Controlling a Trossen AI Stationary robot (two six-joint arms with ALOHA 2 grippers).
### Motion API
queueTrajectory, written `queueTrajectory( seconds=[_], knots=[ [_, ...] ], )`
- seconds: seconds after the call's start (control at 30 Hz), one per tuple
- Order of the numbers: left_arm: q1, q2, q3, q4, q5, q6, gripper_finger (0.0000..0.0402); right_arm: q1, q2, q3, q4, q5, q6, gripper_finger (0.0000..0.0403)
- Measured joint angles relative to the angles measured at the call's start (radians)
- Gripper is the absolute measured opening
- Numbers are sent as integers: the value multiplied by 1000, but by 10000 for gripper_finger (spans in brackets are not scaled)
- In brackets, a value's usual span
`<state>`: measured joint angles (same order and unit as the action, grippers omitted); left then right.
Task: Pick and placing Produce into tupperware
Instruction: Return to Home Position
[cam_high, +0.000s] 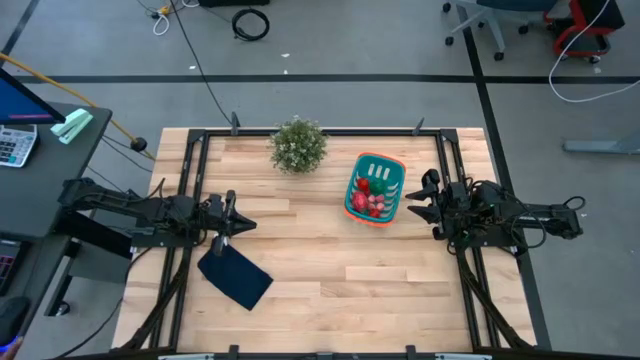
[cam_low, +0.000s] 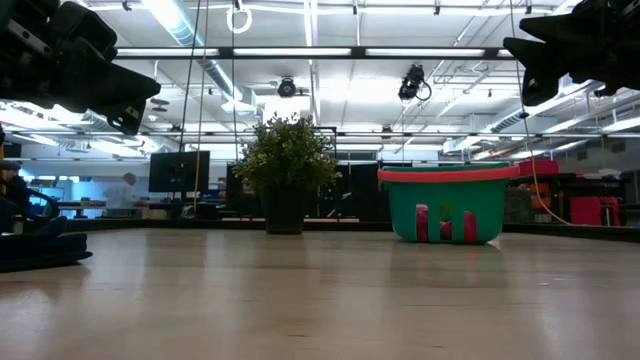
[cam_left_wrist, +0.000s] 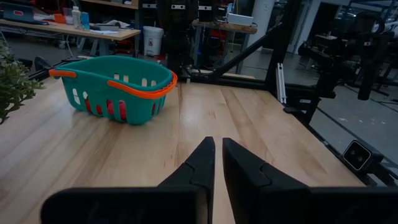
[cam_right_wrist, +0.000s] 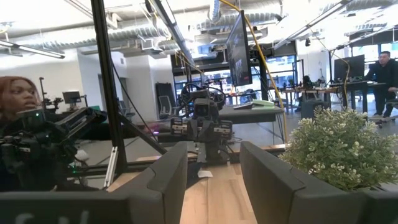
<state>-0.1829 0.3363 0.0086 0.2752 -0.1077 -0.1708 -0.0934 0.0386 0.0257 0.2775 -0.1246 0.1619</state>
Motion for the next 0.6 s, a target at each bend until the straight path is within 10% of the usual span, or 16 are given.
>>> queueTrajectory(
  seconds=[0.6],
  knots=[
    [0,0,0,0,0,0,35,0,0,0,0,0,0,156]
  ],
)
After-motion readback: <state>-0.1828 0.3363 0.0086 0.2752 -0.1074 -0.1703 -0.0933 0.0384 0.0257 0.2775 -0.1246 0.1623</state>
